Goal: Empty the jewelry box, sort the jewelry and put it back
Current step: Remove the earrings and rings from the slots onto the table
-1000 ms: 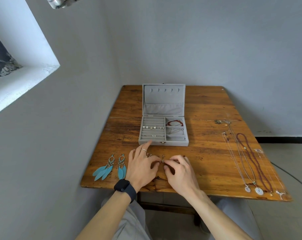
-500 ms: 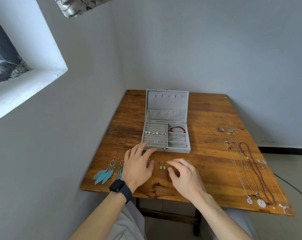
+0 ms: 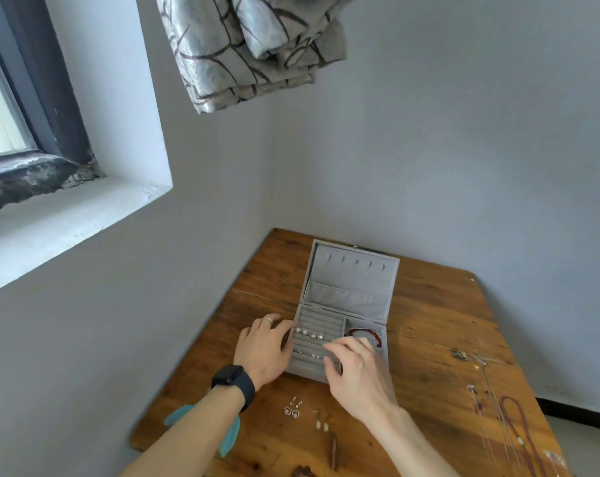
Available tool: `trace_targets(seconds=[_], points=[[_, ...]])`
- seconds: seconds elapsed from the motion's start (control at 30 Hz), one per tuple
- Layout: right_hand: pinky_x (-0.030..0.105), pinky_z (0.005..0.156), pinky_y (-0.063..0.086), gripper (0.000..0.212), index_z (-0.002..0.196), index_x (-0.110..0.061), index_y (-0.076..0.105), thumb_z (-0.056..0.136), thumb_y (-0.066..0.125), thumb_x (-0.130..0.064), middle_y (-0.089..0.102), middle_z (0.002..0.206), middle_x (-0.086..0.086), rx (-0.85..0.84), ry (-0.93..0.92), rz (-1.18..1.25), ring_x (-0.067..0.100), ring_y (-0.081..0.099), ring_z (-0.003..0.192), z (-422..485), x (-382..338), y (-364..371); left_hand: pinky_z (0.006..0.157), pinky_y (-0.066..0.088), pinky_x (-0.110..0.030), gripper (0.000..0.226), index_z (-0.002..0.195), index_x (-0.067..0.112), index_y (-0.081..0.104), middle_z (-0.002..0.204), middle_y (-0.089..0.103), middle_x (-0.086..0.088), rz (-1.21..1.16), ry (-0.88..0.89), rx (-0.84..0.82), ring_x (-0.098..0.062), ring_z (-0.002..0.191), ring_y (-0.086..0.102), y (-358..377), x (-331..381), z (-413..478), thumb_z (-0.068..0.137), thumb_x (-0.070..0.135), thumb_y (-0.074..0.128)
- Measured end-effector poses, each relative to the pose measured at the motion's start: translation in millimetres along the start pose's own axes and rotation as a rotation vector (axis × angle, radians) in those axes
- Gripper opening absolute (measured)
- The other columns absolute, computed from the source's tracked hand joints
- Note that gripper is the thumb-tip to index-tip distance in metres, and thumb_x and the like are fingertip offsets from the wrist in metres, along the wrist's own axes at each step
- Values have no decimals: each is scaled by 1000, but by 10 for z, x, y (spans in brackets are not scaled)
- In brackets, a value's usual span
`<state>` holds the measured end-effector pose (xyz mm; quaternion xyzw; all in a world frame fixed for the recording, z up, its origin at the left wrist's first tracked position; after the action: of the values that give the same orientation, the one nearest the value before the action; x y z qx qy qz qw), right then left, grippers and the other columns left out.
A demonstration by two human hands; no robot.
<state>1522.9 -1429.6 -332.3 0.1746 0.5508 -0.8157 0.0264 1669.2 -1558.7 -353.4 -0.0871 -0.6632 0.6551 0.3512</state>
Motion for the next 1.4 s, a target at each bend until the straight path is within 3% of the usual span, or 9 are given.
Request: trace_targets(seconds=[0.43, 0.7, 0.8, 0.97, 1.07, 1.17, 1.27, 1.4], points=[[37, 91, 48, 33, 129, -28, 65, 99, 52, -36, 60, 125, -5, -109, -10, -116, 19, 48, 119, 672, -59, 498, 100, 39, -39, 30, 122, 42, 65, 147, 45, 3, 153, 1, 30, -20, 131, 43, 53, 55, 418, 96, 42, 50], [35, 97, 44, 32, 128, -24, 63, 96, 58, -25, 61, 129, -3, -144, 37, -158, 20, 46, 121, 735, -69, 603, 97, 43, -39, 28, 123, 40, 65, 142, 49, 2, 112, -38, 36, -20, 129, 43, 75, 82, 401, 98, 36, 53], [33, 95, 44, 27, 123, -25, 65, 98, 58, -30, 63, 125, -6, -95, 45, -61, 17, 48, 118, 696, -85, 455, 97, 44, -38, 20, 114, 39, 68, 139, 50, 6, 0, -47, 39, -18, 127, 45, -6, 89, 349, 97, 38, 57], [15, 80, 47, 11, 104, -33, 69, 94, 67, -31, 68, 103, -21, 47, 235, 329, -2, 59, 99, 164, 57, 97, 81, 52, -29, 14, 102, 40, 71, 114, 59, 15, -279, -46, 106, -5, 104, 52, -181, 116, -2, 91, 46, 66], [2, 71, 45, 17, 89, -43, 65, 89, 74, -28, 69, 88, -27, 85, 376, 499, -12, 62, 90, -403, 187, -7, 76, 51, -23, 15, 101, 43, 71, 100, 62, 21, -390, -12, 128, 1, 94, 53, -171, 187, -340, 88, 50, 68], [6, 74, 45, 17, 88, -42, 67, 87, 75, -27, 70, 89, -28, 88, 487, 537, -10, 63, 88, -940, 288, -6, 83, 50, -22, 13, 98, 42, 72, 97, 64, 24, -429, 30, 123, 6, 98, 53, -53, 312, -658, 87, 48, 70], [20, 83, 50, 18, 91, -43, 67, 88, 74, -26, 72, 89, -19, 60, 565, 521, -3, 65, 90, -1318, 317, 58, 88, 47, -22, 14, 99, 42, 73, 104, 58, 25, -387, 89, 141, 5, 104, 47, 83, 501, -896, 85, 47, 72], [18, 80, 47, 16, 95, -35, 72, 86, 76, -23, 69, 89, -21, 110, 531, 446, -1, 63, 90, -1482, 298, 83, 98, 35, -25, 17, 101, 42, 74, 123, 51, 19, -248, 146, 139, -2, 121, 39, 259, 718, -1091, 87, 50, 68]])
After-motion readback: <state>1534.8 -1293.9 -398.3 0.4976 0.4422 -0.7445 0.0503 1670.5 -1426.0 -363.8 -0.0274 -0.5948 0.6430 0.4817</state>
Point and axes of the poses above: each hand's wrist, its own z-axis towards the middle knuckle, its own y-axis out of the palm, x = y × z, the point moved 4 cm from there along z, towards the middle knuckle
